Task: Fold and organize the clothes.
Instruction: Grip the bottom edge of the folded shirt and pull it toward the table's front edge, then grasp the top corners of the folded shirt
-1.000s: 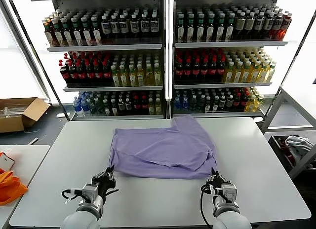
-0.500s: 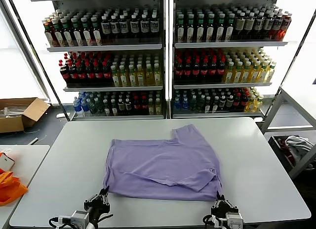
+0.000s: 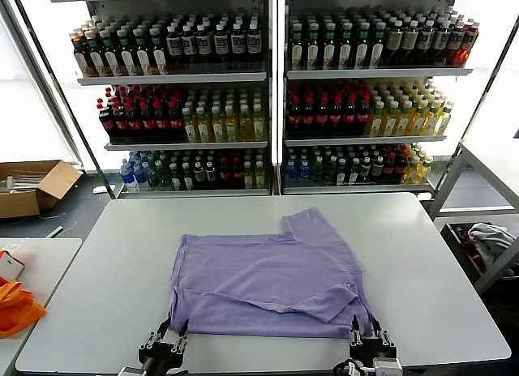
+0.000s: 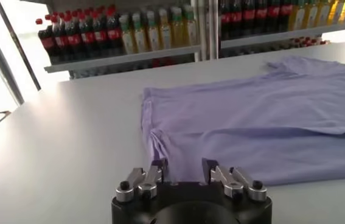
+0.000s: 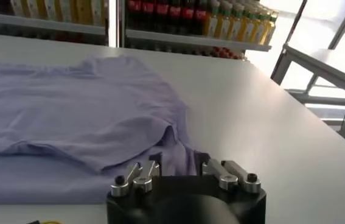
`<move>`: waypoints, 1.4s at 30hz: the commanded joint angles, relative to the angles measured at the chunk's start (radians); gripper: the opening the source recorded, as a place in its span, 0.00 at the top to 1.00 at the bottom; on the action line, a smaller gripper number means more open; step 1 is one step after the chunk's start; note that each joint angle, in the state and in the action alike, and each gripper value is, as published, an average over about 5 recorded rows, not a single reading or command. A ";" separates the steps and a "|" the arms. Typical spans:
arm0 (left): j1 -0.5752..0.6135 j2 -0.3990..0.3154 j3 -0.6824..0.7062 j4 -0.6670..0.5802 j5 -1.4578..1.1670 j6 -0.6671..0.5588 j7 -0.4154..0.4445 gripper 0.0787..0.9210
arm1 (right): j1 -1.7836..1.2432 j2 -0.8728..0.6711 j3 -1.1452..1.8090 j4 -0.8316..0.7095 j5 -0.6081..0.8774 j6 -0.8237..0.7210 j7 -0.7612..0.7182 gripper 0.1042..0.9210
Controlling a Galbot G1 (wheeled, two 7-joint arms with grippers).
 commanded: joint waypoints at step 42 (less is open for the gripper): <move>-0.287 0.031 -0.019 0.112 -0.098 0.120 0.020 0.12 | 0.365 -0.014 -0.006 -0.230 0.068 -0.026 -0.008 0.12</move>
